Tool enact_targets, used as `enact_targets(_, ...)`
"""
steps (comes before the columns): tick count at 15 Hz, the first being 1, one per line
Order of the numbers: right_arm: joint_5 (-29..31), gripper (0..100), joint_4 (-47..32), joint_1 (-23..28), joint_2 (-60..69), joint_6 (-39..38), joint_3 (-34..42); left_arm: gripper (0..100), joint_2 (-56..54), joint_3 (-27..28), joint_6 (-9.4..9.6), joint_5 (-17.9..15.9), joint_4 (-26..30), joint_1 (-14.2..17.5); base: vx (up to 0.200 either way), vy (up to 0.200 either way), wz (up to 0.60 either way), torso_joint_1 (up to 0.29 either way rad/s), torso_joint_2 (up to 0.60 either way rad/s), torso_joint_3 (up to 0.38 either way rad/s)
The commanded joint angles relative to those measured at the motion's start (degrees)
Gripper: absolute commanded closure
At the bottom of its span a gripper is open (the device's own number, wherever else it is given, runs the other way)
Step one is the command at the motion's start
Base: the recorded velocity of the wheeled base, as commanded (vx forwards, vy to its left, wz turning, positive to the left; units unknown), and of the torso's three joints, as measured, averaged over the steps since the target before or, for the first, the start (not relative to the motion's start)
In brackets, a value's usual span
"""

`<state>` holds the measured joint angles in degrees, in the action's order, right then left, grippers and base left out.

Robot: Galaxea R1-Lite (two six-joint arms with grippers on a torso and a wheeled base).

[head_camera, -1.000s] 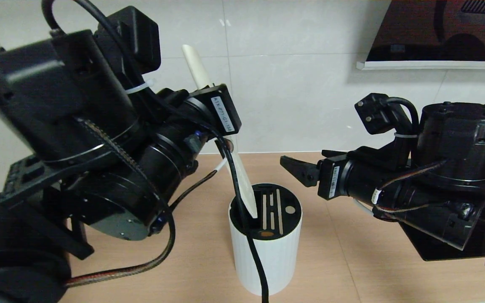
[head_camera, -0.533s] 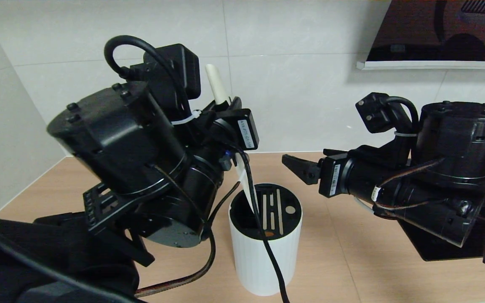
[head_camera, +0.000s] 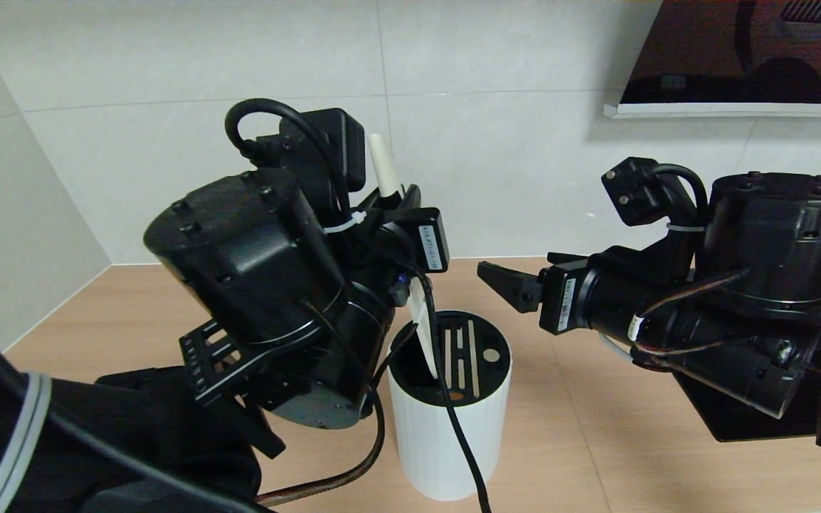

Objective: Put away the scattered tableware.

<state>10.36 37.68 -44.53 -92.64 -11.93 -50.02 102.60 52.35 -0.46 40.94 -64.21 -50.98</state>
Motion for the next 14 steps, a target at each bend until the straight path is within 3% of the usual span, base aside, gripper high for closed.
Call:
enact_targets(1, 0.01, 0, 0.02, -0.03, -0.18, -0.02, 0.01, 100, 1.11, -0.49, -0.06, 0.02, -0.04, -0.43, 0.0, 0.0, 0.0, 0.0, 0.0, 0.0)
enact_targets(11, 0.01, 0, 0.02, -0.03, -0.26, -0.02, 0.1, 100, 5.42, -4.62, -0.15, 0.2, -0.04, -2.9, 0.0, 0.0, 0.0, 0.0, 0.0, 0.0)
enact_targets(14, 0.01, 0, 0.02, -0.03, -0.44, -0.02, 0.1, 100, 6.04, -5.32, -0.33, 1.69, -0.13, -3.51, 0.0, 0.0, 0.0, 0.0, 0.0, 0.0)
